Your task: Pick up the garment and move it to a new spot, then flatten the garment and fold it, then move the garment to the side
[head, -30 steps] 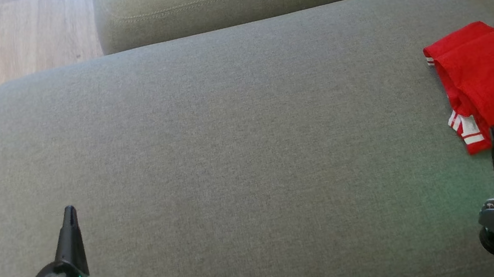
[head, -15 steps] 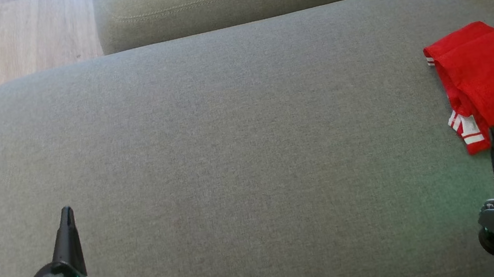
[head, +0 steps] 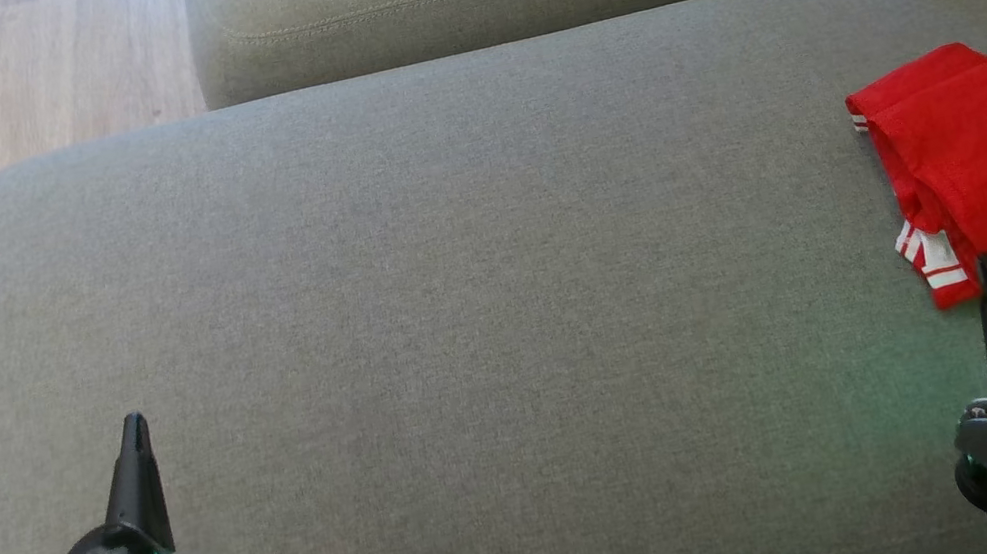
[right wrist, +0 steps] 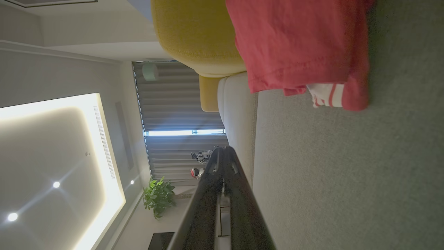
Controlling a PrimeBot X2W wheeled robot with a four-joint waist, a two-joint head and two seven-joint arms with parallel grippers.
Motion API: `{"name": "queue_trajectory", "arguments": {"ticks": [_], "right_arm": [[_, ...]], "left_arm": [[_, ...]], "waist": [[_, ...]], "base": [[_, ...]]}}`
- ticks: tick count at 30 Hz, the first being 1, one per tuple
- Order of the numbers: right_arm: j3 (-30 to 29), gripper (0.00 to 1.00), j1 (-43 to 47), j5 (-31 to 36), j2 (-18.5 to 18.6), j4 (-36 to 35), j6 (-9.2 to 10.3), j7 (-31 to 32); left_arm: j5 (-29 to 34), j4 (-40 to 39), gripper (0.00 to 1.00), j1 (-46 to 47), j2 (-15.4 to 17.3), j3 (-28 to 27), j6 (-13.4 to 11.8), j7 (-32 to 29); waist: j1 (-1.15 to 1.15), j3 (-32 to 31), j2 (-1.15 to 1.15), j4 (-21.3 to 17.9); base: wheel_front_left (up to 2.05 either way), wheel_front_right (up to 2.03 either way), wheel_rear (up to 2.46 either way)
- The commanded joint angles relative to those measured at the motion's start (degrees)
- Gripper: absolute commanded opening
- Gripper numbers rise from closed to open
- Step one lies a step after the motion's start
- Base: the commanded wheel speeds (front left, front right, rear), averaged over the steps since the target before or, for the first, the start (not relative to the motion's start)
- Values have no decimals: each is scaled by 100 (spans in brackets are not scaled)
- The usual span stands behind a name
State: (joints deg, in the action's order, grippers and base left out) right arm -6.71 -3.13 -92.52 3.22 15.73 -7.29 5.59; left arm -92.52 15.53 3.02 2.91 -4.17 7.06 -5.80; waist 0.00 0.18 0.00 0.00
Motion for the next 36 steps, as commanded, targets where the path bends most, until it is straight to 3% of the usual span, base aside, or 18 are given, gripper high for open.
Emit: {"name": "queue_trajectory", "arguments": {"ticks": [1,36], "right_arm": [[91,0,-299,-24,20,-174,-20,32],[60,0,-301,2,-2,-172,-20,57]], "left_arm": [[-4,-149,0,312,34,-187,43,-31],[15,-149,0,314,19,-209,43,-48]], "waist": [[0,0,0,0],[0,0,0,0]], "base": [[0,0,0],[0,0,0]]}}
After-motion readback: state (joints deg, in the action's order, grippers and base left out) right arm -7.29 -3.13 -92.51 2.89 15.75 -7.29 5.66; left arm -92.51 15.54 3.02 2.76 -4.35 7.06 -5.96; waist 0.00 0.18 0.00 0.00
